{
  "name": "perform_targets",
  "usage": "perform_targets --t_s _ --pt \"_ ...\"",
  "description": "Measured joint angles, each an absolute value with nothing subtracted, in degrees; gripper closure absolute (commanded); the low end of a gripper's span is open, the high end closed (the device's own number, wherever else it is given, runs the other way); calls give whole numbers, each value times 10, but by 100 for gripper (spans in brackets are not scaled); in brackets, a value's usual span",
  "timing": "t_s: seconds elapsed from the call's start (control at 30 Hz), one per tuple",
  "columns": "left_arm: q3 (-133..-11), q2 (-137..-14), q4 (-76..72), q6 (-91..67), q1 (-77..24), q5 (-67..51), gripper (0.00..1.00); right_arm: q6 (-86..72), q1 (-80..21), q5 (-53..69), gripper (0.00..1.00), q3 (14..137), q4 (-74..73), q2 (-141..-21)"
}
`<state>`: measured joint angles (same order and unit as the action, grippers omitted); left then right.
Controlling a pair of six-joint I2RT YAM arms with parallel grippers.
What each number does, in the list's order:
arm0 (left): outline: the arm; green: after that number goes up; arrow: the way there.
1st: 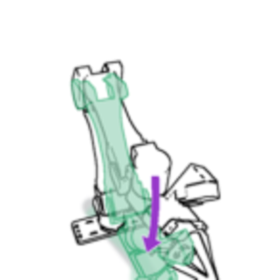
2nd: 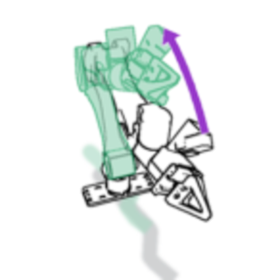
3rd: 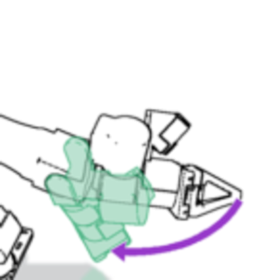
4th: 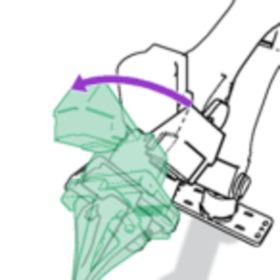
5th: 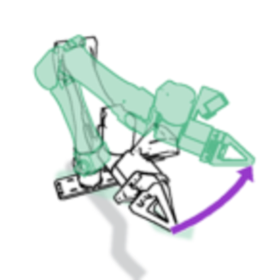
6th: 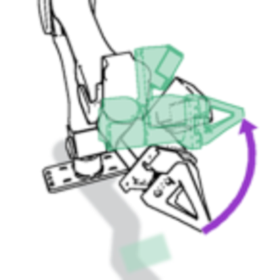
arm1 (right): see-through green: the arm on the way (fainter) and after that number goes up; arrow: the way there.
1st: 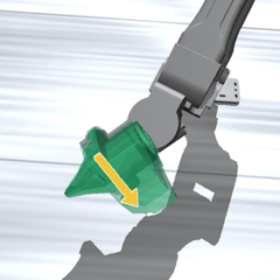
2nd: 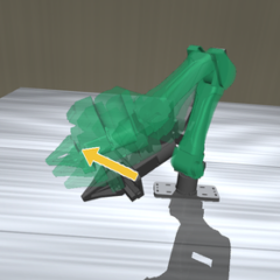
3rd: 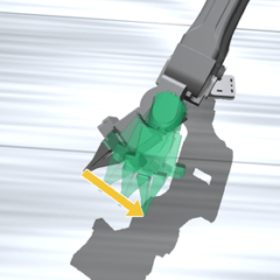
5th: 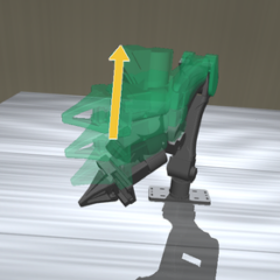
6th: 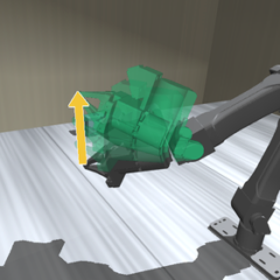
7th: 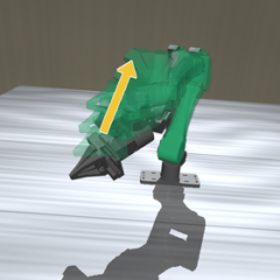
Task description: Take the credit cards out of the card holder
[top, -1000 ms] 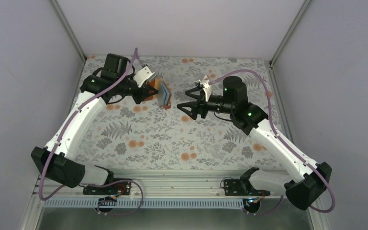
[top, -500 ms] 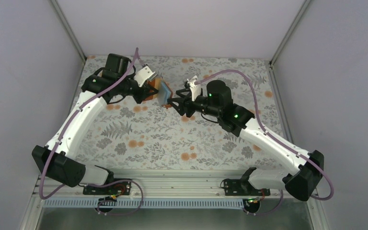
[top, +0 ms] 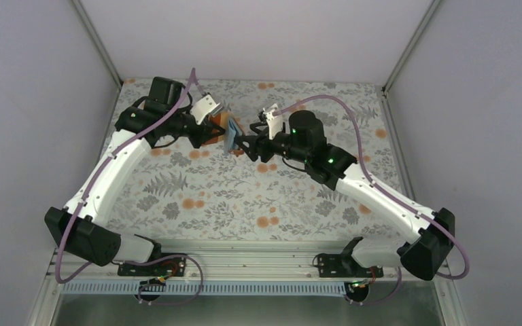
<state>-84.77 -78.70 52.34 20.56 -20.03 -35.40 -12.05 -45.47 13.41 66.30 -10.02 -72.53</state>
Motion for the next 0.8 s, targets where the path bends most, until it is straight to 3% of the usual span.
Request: perform_targets --t_s 0.37,0.53,0.67,0.8 --pt "-844 -786 524 206 -200 -358 98 -123 -458 171 27 671 -102 -743" --pt "-843 -786 524 208 -200 -364 98 -126 -462 153 26 680 -102 -759" --pt "-843 -785 526 214 -200 -372 98 -129 -463 117 32 680 -117 -763" --pt "-843 -784 533 224 -200 -394 98 -140 -463 94 32 681 -121 -763"
